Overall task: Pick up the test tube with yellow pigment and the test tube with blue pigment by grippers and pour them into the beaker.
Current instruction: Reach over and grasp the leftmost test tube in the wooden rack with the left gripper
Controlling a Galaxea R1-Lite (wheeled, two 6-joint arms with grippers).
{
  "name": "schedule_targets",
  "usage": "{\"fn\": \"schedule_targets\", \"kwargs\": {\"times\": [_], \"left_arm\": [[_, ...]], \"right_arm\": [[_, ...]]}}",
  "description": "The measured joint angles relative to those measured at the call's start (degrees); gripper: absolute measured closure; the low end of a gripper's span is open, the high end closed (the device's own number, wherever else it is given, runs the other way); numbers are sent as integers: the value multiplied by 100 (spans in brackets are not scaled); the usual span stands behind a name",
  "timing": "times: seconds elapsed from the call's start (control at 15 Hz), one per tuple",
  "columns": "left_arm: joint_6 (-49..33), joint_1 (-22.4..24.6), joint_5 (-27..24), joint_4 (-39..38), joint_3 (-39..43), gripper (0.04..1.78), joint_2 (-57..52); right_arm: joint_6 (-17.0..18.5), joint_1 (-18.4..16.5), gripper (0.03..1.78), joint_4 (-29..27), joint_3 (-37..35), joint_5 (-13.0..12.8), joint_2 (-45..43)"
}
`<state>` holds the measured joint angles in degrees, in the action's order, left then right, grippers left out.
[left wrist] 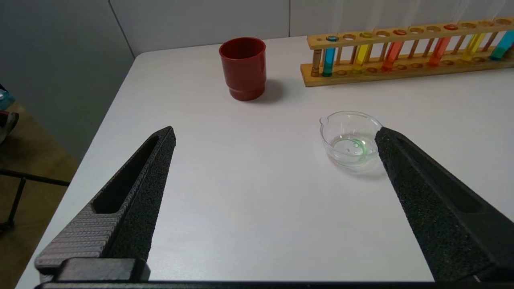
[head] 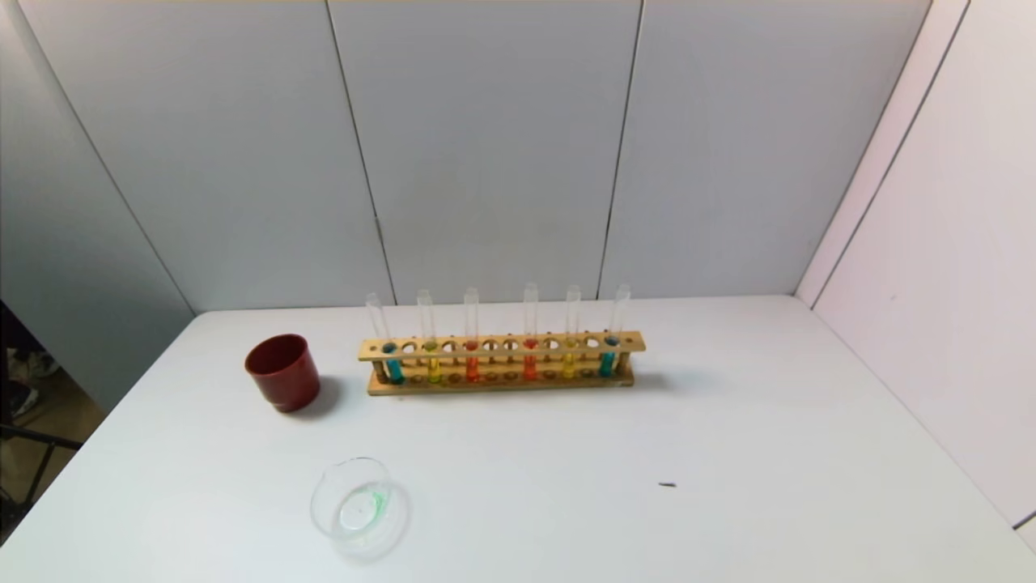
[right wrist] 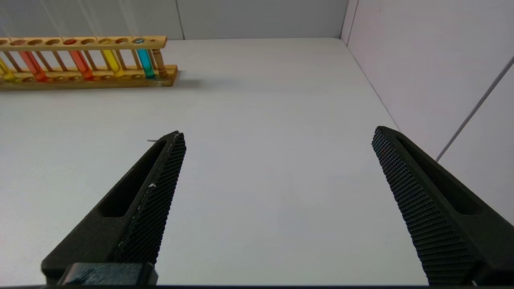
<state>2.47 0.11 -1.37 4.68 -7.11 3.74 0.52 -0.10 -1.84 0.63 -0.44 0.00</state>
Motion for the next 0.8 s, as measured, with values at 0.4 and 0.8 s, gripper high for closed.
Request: {"fn": "schedule_targets", "kwargs": {"times": [0.4,0.8], "left_arm": [[157,-52,-486,-152,-1172,7,1904],[85,-256,-679,-2185,-1485,7,4415]], "right_arm": [[0,0,11,0,5,0,0],[0,0,11,0,0,0,0]]}}
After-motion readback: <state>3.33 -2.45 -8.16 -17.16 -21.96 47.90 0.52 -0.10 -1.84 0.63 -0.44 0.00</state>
